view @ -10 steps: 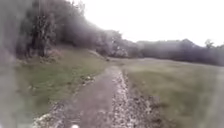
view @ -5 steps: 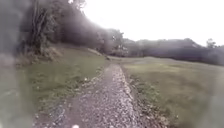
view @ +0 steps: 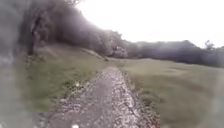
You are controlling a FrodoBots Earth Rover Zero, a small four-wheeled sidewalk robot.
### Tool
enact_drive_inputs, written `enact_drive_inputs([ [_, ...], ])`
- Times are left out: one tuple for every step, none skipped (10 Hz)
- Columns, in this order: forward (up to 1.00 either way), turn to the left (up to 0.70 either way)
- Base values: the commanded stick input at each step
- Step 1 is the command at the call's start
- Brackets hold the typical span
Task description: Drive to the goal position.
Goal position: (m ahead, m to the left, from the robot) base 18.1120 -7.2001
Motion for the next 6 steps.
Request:
enact_drive_inputs([
  [1.00, 0.00],
  [1.00, 0.00],
  [1.00, 0.00],
  [1.00, -0.05],
  [1.00, -0.13],
  [1.00, -0.22],
])
